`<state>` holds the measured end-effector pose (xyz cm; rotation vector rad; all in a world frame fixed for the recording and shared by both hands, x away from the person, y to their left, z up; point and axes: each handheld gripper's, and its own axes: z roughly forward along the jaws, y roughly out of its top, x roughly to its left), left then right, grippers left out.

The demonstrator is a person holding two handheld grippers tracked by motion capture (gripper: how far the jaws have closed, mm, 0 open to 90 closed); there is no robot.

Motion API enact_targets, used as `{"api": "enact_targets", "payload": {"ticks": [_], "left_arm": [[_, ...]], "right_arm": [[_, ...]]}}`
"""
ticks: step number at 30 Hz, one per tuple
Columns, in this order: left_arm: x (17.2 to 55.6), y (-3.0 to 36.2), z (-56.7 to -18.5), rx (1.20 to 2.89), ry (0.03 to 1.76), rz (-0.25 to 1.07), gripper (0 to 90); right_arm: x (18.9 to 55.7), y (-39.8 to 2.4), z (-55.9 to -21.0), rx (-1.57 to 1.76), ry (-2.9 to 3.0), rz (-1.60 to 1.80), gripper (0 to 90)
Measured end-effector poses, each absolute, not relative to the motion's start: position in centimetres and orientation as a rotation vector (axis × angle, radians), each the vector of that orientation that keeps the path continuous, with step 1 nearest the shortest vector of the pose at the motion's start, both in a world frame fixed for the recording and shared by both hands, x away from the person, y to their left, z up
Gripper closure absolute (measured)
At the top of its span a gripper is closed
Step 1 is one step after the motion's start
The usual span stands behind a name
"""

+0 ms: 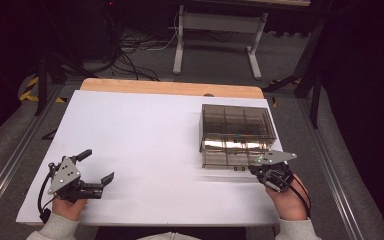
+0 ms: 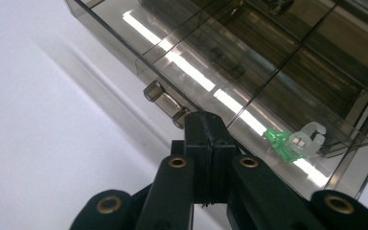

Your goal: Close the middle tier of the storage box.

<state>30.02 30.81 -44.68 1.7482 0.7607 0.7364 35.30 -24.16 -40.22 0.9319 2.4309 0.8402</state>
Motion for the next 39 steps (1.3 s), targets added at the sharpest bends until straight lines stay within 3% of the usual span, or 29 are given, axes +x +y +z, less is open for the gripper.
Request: {"api": "enact_targets", "payload": {"ticks": [39], "left_arm": [[30.0, 30.8, -44.7, 1.748, 0.760, 0.739, 0.2]], "right_arm": [[36.6, -23.6, -42.7, 0.965, 2.511, 0.731, 90.0]]}}
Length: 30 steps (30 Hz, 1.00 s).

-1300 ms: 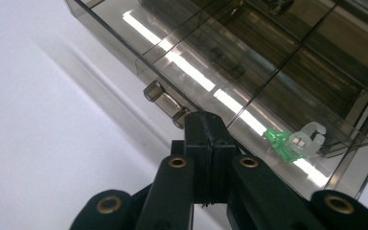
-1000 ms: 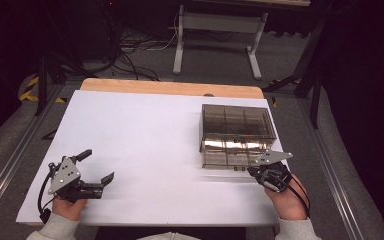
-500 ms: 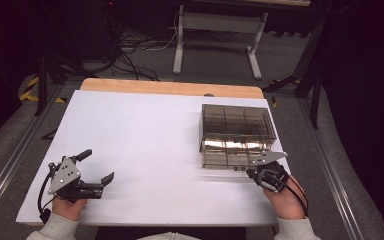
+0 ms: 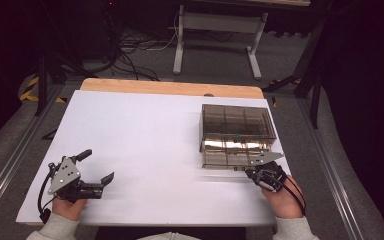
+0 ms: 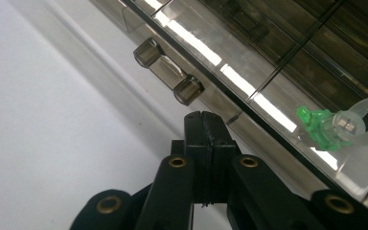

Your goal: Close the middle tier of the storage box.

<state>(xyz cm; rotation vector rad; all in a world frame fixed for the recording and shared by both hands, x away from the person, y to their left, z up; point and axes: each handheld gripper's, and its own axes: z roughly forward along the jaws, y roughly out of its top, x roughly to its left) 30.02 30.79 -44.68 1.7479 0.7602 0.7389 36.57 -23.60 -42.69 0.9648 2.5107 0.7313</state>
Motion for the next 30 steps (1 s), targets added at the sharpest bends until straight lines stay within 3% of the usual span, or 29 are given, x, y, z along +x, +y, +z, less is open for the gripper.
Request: {"api": "enact_targets", "payload": {"ticks": [30], "left_arm": [[30.02, 30.73, -44.70, 1.751, 0.764, 0.738, 0.2]], "right_arm": [[36.73, -23.08, -42.88, 0.958, 2.502, 0.754, 90.0]]}}
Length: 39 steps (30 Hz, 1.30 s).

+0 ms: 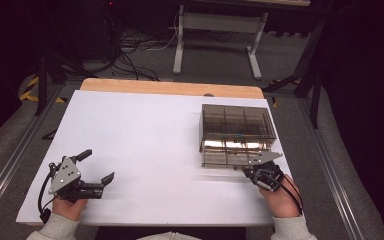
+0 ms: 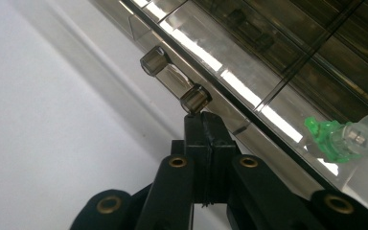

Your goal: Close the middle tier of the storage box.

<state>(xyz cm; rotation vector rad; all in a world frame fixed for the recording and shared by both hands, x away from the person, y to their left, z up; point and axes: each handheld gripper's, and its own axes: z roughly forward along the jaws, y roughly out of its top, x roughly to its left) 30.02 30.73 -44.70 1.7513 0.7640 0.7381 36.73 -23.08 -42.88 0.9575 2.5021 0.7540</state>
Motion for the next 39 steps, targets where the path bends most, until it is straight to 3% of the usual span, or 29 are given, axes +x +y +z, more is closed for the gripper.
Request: {"api": "enact_targets", "payload": {"ticks": [39], "left_arm": [[29.9, 30.7, -44.7, 1.755, 0.765, 0.739, 0.2]], "right_arm": [[38.5, -23.1, -43.2, 1.002, 2.280, 0.843, 89.4]]}}
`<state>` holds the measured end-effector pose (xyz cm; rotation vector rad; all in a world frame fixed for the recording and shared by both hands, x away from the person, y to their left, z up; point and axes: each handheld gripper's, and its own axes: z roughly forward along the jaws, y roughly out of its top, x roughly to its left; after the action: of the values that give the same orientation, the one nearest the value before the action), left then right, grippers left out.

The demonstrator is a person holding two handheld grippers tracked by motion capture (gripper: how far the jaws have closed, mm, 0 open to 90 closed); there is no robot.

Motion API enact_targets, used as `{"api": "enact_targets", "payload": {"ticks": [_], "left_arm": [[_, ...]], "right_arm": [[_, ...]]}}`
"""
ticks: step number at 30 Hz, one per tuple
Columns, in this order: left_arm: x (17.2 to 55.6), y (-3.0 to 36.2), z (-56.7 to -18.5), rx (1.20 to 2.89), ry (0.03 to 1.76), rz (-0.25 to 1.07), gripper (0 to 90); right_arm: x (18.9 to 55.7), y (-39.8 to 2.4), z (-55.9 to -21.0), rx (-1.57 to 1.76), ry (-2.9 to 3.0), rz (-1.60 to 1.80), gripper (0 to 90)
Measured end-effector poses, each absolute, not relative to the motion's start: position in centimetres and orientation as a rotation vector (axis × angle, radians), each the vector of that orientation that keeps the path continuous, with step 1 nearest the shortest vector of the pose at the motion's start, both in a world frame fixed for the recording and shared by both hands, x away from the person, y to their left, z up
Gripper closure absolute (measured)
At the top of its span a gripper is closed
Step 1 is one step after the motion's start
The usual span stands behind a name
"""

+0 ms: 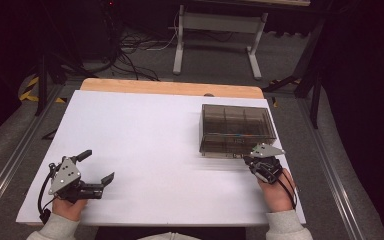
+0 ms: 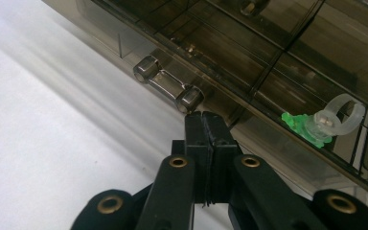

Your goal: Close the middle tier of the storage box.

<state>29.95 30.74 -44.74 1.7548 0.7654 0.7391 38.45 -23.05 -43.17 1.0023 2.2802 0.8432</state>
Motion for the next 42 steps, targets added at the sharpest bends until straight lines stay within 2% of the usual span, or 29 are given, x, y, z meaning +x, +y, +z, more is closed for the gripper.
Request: {"api": "enact_targets", "payload": {"ticks": [42], "left_arm": [[29.5, 31.0, -44.9, 1.762, 0.779, 0.745, 0.2]], "right_arm": [[40.9, -22.4, -43.8, 1.068, 2.141, 0.875, 90.0]]}}
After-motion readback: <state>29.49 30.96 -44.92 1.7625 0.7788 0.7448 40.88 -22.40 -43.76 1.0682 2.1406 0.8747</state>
